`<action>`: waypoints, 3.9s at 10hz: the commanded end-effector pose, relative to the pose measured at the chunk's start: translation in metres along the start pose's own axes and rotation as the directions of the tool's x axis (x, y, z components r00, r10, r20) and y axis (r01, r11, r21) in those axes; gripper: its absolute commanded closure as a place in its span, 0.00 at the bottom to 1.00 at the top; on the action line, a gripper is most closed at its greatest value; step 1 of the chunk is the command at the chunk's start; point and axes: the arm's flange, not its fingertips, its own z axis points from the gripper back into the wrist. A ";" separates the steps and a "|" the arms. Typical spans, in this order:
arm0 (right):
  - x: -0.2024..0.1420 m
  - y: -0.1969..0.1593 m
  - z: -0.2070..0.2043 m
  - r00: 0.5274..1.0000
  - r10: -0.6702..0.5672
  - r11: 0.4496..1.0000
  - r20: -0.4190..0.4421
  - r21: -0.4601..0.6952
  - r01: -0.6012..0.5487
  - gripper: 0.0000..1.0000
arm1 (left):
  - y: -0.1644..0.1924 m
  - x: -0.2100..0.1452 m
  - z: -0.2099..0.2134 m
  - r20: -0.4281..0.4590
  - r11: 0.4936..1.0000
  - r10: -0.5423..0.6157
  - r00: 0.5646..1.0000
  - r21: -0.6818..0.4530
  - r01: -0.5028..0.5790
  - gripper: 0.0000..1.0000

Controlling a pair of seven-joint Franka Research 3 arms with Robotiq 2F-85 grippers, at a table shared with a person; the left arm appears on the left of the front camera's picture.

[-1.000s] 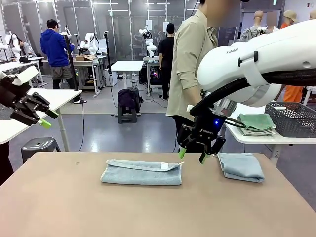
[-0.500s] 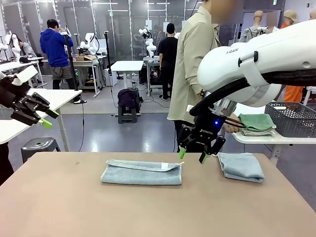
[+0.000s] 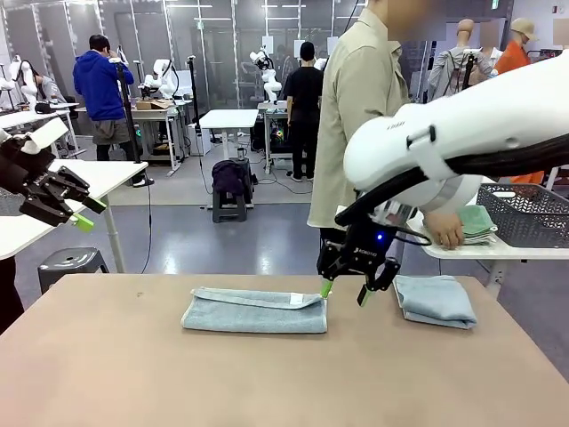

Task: Fold the towels and place them in the basket.
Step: When a person lays out a Towel with hook on the table, fold it in half twice.

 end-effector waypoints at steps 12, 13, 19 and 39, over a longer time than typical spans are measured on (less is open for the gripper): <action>0.080 0.005 -0.101 0.954 -0.053 0.987 0.296 -0.131 0.096 0.24 | 0.000 0.000 0.001 -0.013 1.000 -0.007 1.000 -0.004 0.007 0.33; 0.084 0.005 -0.107 0.950 -0.066 0.986 0.305 -0.125 0.108 0.24 | 0.000 0.000 0.001 -0.013 1.000 -0.007 1.000 -0.004 0.007 0.33; 0.089 0.004 -0.129 0.923 -0.131 0.980 0.361 -0.093 0.175 0.24 | 0.000 0.000 0.001 -0.013 1.000 -0.007 1.000 -0.004 0.007 0.33; 0.102 0.009 -0.154 0.938 -0.103 0.969 0.331 -0.180 0.170 0.64 | 0.000 0.000 0.001 -0.013 1.000 -0.007 1.000 -0.004 0.007 0.33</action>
